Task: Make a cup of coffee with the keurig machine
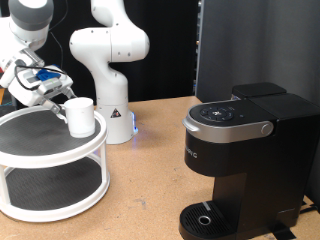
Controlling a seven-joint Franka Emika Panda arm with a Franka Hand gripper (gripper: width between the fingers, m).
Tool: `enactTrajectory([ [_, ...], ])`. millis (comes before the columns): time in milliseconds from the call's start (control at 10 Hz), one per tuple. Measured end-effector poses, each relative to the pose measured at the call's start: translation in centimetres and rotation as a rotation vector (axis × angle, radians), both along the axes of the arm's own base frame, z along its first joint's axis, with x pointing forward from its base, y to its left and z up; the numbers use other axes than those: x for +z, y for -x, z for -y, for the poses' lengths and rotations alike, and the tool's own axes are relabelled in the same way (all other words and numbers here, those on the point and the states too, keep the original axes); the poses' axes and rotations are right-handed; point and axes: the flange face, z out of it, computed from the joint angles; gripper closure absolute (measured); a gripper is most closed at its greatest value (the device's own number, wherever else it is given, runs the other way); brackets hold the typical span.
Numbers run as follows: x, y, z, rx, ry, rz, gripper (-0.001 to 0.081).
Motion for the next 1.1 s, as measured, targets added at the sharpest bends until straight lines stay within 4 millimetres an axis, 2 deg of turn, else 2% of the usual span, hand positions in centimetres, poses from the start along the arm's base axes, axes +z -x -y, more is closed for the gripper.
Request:
enactTrajectory([
  [600,-1.8,1.0,0.5,0.033,0.006,0.011,-0.0002],
  [900,-2.1,1.2,0.7,0.026,-0.001,0.016,0.0010],
  [1000,-2.1,1.3,0.7,0.026,-0.001,0.021,0.0178],
  [1100,-2.2,1.4,0.8,0.026,-0.002,0.027,0.0178],
])
